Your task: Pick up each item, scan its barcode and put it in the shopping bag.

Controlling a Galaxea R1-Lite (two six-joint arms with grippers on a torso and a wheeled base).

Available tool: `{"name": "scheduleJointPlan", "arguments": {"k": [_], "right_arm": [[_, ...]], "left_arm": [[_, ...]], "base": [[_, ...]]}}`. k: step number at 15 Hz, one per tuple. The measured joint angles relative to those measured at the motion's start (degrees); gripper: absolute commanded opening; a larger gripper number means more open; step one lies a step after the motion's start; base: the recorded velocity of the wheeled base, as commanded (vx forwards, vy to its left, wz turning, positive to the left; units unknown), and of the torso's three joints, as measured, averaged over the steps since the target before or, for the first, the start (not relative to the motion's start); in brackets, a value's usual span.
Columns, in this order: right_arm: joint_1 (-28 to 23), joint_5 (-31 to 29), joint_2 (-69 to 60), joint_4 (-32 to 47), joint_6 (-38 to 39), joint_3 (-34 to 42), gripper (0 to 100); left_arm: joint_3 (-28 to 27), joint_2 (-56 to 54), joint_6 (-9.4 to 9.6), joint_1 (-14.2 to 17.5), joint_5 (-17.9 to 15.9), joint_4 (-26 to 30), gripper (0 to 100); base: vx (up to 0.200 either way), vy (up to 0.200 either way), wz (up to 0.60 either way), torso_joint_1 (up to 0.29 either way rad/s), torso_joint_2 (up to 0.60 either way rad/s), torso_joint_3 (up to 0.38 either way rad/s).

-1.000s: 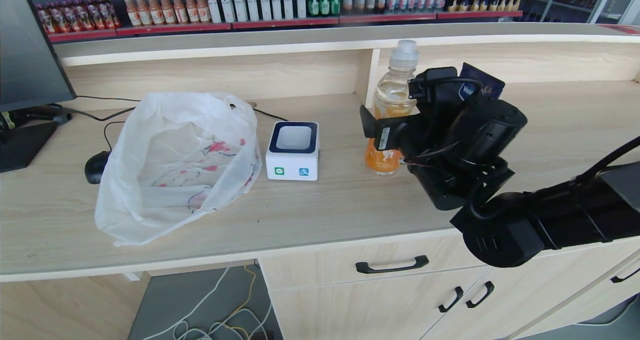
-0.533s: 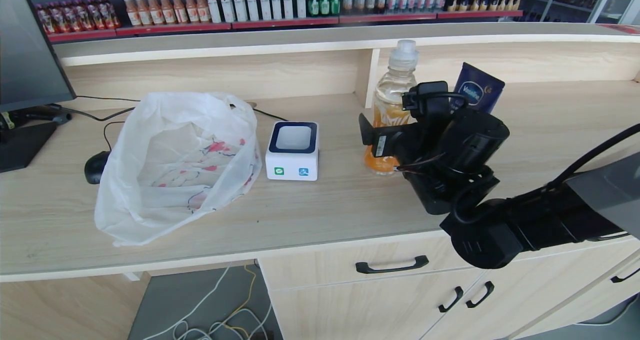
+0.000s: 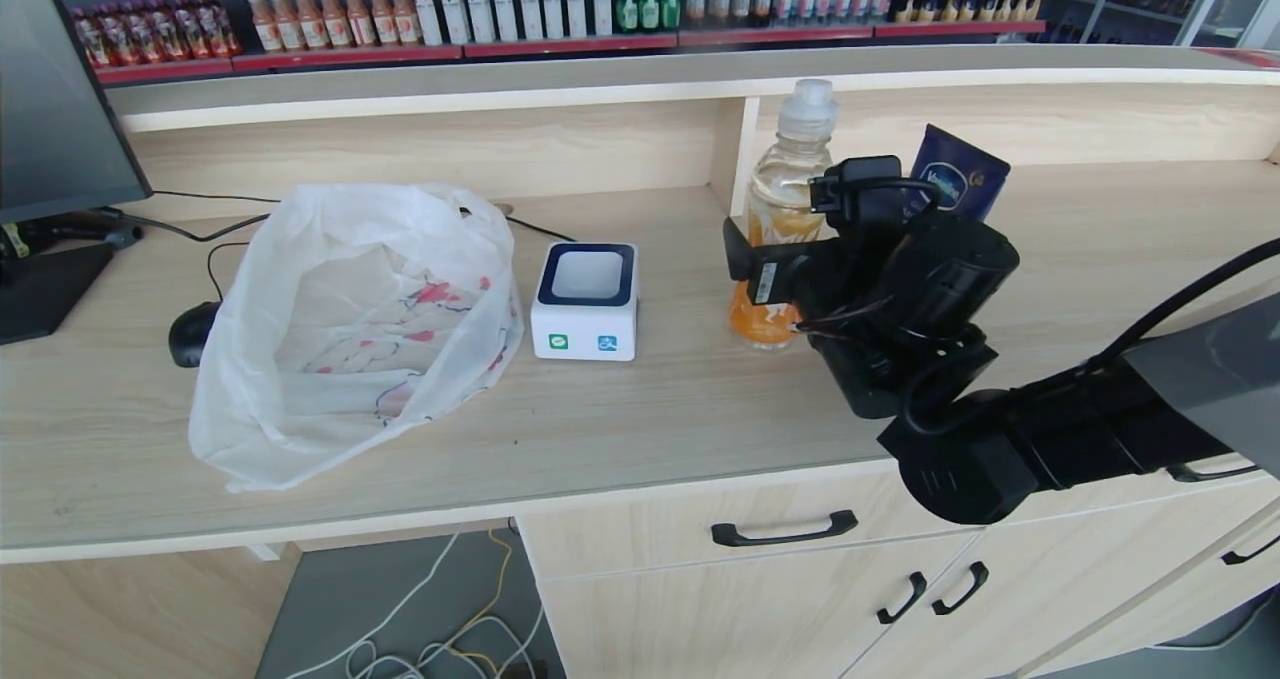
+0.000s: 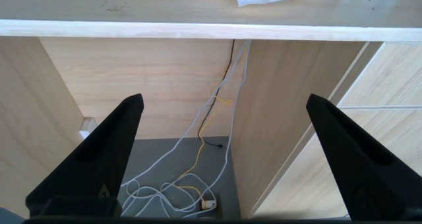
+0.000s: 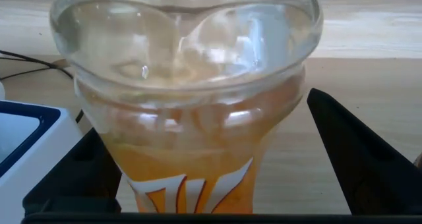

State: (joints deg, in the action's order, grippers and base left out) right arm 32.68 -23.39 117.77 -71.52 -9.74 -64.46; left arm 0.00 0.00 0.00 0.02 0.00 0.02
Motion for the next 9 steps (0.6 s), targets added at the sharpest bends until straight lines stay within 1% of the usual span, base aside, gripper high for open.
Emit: {"name": "scheduleJointPlan", "arguments": {"k": [9], "right_arm": [[-0.05, 0.05, 1.02, 0.00, 0.30, -1.46, 100]], "left_arm": [[0.00, 0.00, 0.00, 0.05, 0.00, 0.05, 100]], "base": [[0.000, 0.000, 0.00, 0.000, 0.00, 0.000]]}}
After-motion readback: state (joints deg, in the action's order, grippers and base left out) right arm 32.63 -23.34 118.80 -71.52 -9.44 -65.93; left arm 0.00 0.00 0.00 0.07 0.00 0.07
